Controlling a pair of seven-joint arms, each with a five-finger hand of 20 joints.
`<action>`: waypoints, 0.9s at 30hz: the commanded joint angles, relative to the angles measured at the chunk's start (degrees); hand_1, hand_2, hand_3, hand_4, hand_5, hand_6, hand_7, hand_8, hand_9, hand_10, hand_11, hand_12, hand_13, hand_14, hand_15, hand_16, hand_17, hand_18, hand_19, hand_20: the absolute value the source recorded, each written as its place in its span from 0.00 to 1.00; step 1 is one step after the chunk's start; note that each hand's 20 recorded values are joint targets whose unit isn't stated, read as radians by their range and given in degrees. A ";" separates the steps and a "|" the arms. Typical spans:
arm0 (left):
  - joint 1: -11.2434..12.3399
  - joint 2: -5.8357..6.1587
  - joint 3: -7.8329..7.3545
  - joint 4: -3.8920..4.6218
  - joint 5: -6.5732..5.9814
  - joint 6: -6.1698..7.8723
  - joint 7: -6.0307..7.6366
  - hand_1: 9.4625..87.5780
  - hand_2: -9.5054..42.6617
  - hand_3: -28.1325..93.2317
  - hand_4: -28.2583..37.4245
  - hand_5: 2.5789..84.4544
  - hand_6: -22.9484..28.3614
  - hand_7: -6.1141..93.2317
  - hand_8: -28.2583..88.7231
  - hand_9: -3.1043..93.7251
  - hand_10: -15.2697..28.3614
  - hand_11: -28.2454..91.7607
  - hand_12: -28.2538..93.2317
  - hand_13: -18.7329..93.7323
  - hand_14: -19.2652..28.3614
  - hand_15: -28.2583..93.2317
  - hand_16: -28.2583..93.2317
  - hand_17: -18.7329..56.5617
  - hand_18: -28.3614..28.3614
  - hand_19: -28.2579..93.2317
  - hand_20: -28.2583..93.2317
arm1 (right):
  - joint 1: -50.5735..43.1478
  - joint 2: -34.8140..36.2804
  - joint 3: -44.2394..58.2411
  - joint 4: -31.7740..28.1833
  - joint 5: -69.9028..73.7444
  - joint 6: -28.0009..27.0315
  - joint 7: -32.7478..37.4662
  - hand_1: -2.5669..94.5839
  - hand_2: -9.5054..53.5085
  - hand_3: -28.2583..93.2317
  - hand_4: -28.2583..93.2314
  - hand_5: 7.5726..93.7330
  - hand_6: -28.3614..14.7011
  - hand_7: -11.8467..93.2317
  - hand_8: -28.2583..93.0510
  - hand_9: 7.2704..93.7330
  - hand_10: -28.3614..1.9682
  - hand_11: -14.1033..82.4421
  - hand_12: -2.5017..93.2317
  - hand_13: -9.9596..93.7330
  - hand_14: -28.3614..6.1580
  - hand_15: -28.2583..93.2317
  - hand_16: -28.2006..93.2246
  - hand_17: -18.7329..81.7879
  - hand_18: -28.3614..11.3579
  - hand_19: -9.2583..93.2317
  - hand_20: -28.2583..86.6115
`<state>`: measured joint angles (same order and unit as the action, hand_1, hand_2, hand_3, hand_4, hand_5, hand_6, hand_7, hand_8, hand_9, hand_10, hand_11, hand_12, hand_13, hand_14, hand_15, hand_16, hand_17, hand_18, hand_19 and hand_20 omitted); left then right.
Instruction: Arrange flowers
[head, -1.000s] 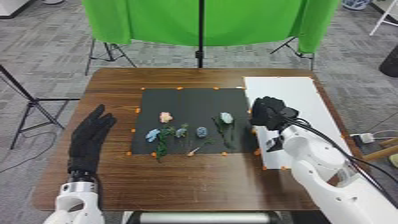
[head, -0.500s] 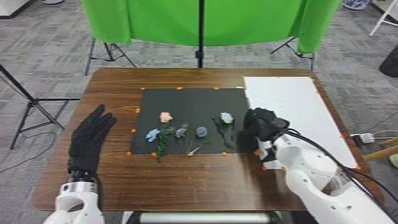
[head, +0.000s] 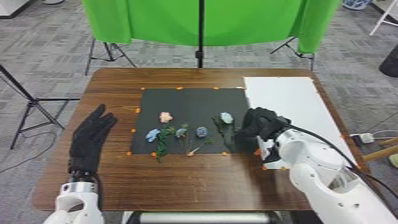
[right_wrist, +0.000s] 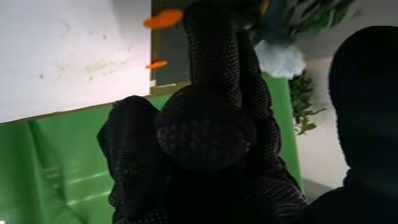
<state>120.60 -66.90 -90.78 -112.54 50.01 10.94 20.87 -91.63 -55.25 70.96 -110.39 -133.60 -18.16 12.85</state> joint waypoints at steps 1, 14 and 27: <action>0.78 -0.29 -0.03 0.13 0.48 -0.70 -0.58 0.17 0.08 0.80 0.12 0.47 0.50 0.16 0.20 0.45 0.62 0.35 0.35 0.49 0.71 0.32 0.27 0.35 0.71 0.25 0.41 | -1.20 -1.04 2.65 -1.94 2.02 1.05 0.71 0.36 0.00 0.69 0.12 0.73 0.66 0.26 0.16 0.90 0.50 0.39 0.25 0.99 0.79 0.71 0.51 0.83 0.43 1.00 0.76; 0.33 -0.60 0.51 0.25 1.29 -1.40 -0.59 0.18 0.08 0.80 0.12 0.47 0.50 0.16 0.20 0.45 0.62 0.35 0.35 0.49 0.71 0.32 0.27 0.35 0.71 0.25 0.41 | -7.42 -9.94 15.49 -6.84 29.43 14.03 1.20 0.29 0.04 0.71 0.14 0.74 0.66 0.26 0.16 0.91 0.49 0.41 0.27 0.98 0.72 0.68 0.51 0.80 0.40 1.00 0.71; -0.38 0.45 1.01 -0.98 6.84 -1.79 -0.56 0.18 0.08 0.80 0.11 0.47 0.50 0.15 0.20 0.46 0.62 0.35 0.35 0.49 0.71 0.32 0.27 0.35 0.71 0.25 0.41 | -19.52 -22.27 30.80 -7.27 59.10 2.35 -15.17 0.14 0.20 0.80 0.11 0.39 0.66 0.17 0.18 0.40 0.46 0.19 0.18 0.37 0.46 0.28 0.40 0.34 0.39 0.09 0.50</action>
<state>120.36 -67.00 -90.12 -112.70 54.00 10.25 20.41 -105.01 -74.93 100.56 -117.79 -83.41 -5.98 -2.12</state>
